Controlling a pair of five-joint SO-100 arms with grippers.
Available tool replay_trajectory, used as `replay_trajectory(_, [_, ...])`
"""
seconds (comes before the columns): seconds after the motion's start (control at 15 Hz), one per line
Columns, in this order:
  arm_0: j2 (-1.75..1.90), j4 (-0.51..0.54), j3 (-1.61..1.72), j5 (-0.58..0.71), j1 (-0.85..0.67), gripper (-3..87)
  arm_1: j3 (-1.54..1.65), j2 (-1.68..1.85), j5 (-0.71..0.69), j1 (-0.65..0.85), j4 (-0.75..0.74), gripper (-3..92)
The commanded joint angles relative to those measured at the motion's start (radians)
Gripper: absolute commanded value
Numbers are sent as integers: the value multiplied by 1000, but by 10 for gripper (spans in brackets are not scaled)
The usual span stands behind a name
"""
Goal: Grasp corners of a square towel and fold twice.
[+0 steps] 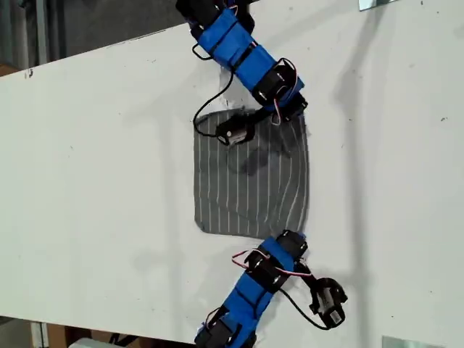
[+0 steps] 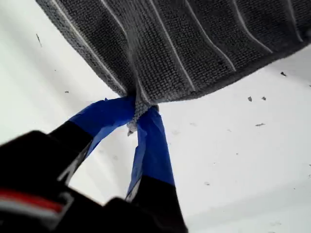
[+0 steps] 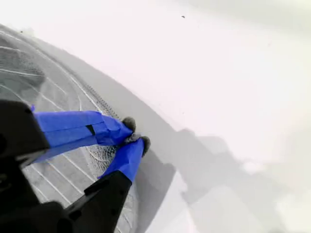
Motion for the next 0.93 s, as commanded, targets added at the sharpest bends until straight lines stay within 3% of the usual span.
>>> replay_trajectory(0.0, [176, 43, -21, 95, -66, 0, -51, 138, -44, 69, 63, -1])
replay_trajectory(0.4, [295, 140, 54, 221, -265, 0, 115, 417, -167, 293, 100, -1])
replay_trajectory(0.87, [423, 103, 339, 348, -598, 0, 316, 588, -222, 595, 86, -1])
